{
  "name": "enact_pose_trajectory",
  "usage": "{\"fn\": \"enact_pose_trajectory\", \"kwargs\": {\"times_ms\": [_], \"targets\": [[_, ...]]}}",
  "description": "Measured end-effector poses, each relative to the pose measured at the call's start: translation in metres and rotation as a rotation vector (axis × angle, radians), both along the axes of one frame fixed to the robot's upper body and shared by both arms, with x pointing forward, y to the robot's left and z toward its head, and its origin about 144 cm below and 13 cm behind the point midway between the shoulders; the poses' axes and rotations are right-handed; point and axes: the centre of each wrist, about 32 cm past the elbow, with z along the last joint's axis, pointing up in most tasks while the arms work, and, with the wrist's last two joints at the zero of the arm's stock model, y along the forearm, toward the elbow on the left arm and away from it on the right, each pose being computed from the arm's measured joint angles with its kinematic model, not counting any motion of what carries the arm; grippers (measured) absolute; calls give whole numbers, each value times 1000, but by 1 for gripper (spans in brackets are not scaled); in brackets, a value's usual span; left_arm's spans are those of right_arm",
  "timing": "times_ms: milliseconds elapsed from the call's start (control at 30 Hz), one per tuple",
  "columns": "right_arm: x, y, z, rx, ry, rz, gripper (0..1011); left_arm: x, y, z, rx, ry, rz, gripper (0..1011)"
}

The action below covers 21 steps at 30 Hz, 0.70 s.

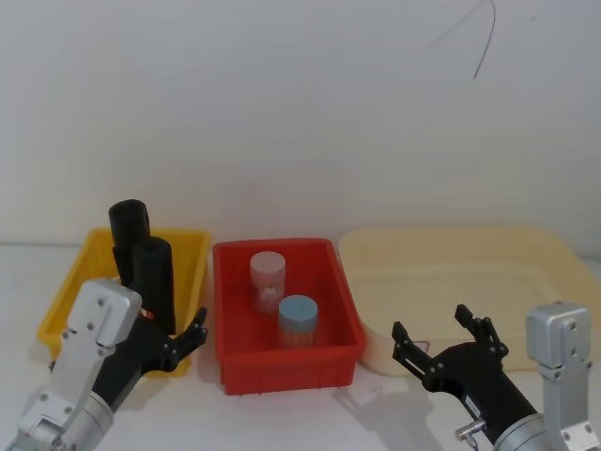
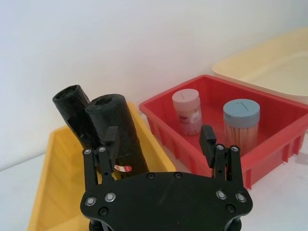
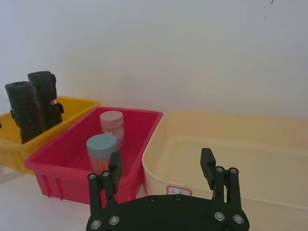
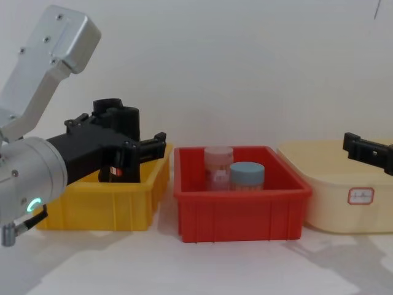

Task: Pick up the garbage bag with the one hand and transfer it to the other hand.

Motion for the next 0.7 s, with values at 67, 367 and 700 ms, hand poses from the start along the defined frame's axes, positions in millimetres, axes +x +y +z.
{"fn": "enact_pose_trajectory", "kwargs": {"times_ms": [67,367,700], "targets": [[0,0,0,0,0,0,1000,0,-1,2,4,-6,12,1000],[0,0,0,0,0,0,1000,0,-1,5,12,-16,70,1001],[0,0,0,0,0,0,1000,9,4,2,10,4,140,1001]]}}
